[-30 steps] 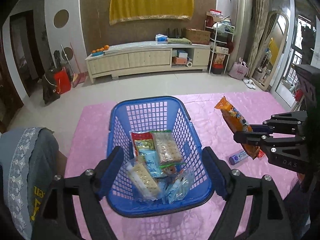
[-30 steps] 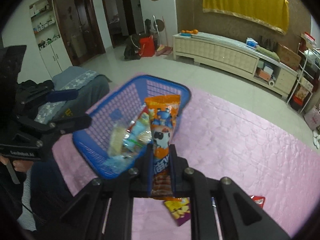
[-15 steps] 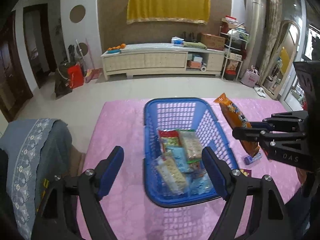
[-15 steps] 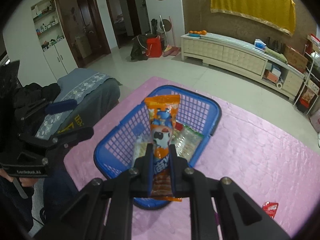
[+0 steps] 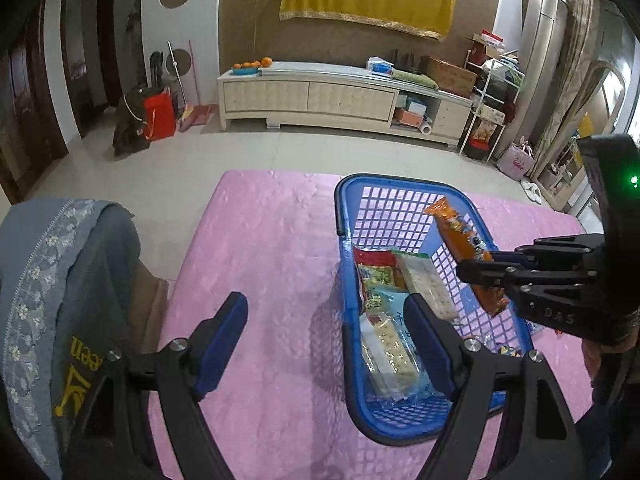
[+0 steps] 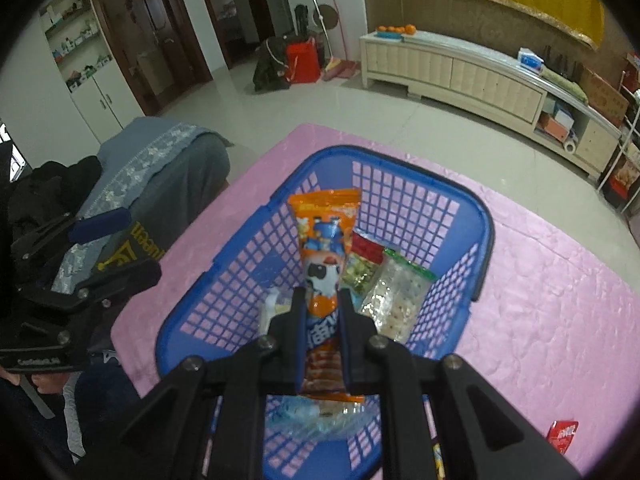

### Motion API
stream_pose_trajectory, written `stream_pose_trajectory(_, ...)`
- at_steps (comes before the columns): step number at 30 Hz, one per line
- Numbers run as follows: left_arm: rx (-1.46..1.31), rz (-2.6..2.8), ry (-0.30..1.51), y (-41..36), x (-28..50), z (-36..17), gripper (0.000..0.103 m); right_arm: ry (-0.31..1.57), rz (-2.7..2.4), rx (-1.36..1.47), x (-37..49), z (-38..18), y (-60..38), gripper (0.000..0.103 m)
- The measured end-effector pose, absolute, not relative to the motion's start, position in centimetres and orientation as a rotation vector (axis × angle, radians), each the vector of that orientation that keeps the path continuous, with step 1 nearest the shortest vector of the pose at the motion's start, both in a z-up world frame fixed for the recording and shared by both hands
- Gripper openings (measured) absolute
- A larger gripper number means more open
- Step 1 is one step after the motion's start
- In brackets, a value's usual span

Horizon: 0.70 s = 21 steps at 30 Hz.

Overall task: Organize snacks
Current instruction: 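Carry the orange snack bar over the basket and open the right gripper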

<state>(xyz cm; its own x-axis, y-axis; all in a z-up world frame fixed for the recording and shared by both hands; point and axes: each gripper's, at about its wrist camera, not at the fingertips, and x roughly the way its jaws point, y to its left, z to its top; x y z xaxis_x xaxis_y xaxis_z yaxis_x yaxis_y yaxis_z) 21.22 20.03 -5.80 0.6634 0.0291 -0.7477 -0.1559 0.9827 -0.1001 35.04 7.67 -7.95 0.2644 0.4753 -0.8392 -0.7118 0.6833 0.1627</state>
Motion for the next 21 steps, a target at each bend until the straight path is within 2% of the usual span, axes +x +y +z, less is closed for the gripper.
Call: stream_pose_trajectory(21, -0.218, 0.087, 0.869, 22.1, 23.3, -8.2, 0.079, 1.105, 0.775, -0.341, 38.1, -11.5, 11.1, 0.018)
